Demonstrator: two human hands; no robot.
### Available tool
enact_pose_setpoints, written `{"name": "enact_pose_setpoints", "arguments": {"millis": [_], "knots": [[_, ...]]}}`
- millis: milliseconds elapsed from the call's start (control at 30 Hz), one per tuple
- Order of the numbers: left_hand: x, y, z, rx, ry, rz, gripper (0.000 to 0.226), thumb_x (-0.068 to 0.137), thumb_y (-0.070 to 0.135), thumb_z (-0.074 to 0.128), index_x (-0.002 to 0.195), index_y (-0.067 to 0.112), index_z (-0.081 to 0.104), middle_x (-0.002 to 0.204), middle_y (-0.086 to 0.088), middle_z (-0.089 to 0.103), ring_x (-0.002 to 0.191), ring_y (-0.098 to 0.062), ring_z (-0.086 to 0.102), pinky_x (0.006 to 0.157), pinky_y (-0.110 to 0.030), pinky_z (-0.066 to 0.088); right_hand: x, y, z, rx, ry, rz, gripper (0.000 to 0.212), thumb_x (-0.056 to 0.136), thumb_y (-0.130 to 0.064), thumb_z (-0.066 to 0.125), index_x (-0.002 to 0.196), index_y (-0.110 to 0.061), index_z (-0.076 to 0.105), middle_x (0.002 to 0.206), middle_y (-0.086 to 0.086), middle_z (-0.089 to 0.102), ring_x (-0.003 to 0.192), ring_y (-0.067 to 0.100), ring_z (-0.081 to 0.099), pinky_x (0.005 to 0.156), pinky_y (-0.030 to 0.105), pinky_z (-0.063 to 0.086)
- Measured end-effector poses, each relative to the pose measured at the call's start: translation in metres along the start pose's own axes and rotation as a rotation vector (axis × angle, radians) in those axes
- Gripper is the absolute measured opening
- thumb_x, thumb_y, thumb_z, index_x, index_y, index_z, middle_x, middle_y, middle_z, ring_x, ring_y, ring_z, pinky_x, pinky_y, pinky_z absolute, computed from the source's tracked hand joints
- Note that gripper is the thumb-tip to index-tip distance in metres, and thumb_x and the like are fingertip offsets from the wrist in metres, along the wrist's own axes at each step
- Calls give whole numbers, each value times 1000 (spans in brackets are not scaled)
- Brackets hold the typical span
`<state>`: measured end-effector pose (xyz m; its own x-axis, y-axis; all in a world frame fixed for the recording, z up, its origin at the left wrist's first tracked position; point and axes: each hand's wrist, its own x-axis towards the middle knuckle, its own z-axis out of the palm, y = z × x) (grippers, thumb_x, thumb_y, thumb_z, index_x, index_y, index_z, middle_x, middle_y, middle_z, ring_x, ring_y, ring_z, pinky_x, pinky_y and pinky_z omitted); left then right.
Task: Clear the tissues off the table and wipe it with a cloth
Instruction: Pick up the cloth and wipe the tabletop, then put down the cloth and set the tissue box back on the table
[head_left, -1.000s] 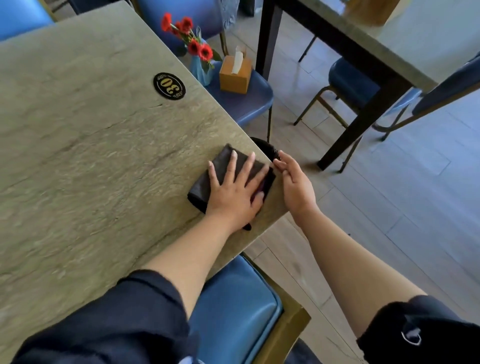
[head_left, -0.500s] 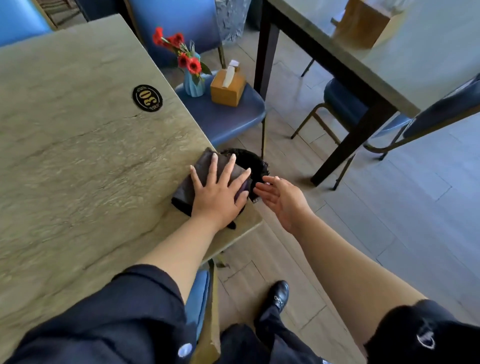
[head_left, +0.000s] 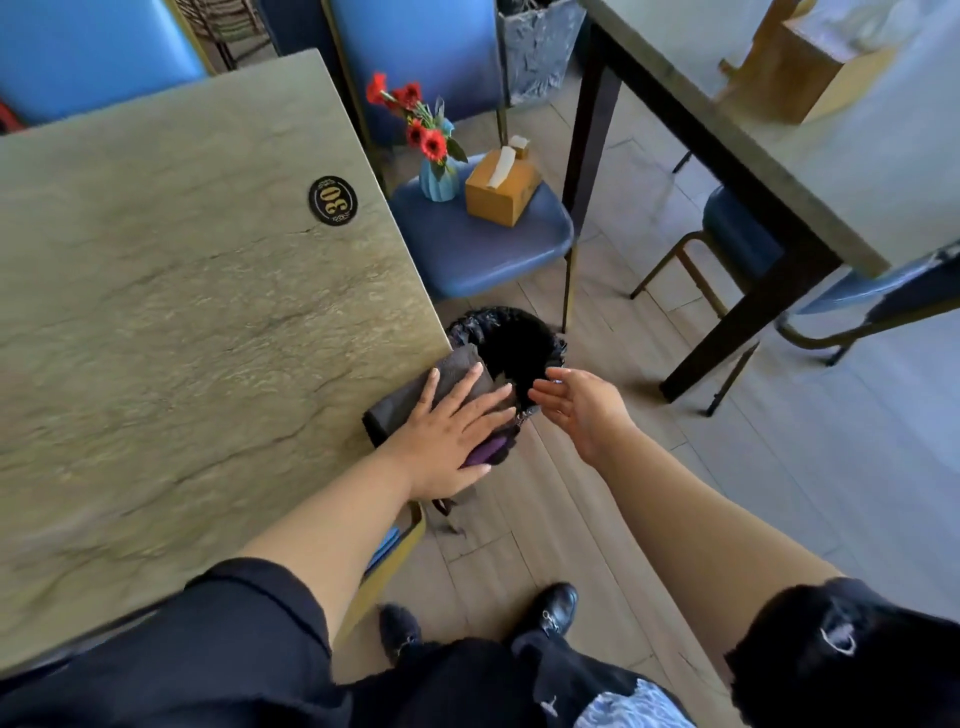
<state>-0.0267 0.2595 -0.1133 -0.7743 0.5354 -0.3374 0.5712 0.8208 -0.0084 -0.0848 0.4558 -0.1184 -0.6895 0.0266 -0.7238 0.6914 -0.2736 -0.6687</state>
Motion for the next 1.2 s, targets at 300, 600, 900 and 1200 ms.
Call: {"name": "enact_pose_setpoints", "arguments": {"millis": [300, 600, 900, 1200], "knots": [[19, 28, -55, -1101, 24, -354, 36, 100, 23, 45, 135, 27, 51, 149, 0, 42, 144, -20, 25, 107, -23, 25, -3, -19, -21, -89, -7, -13, 27, 98, -14, 39, 114, -7, 60, 103, 10, 68, 92, 23, 68, 88, 31, 52], [57, 33, -104, -2258, 124, -649, 39, 94, 35, 48, 81, 9, 74, 81, -11, 74, 68, -23, 71, 75, -33, 50, -9, -31, -36, -190, -101, 25, 38, 100, -41, 41, 110, -11, 62, 112, 8, 66, 106, 23, 62, 95, 38, 49], [122, 9, -103, -2533, 250, -695, 50, 96, 38, 42, 87, 1, 75, 94, -21, 73, 81, -33, 72, 82, -47, 49, 28, -81, -20, -179, -162, -80, 21, 98, -10, 50, 117, -10, 58, 92, 3, 64, 77, 15, 61, 68, 29, 56], [217, -105, -76, -1896, 266, -1011, 27, 83, 11, 69, 109, 18, 66, 101, -4, 73, 93, -24, 68, 88, -39, 54, 166, -156, 36, -756, -45, -292, 14, 95, -26, 55, 108, -27, 59, 104, 0, 64, 92, 24, 63, 68, 43, 59]]}}
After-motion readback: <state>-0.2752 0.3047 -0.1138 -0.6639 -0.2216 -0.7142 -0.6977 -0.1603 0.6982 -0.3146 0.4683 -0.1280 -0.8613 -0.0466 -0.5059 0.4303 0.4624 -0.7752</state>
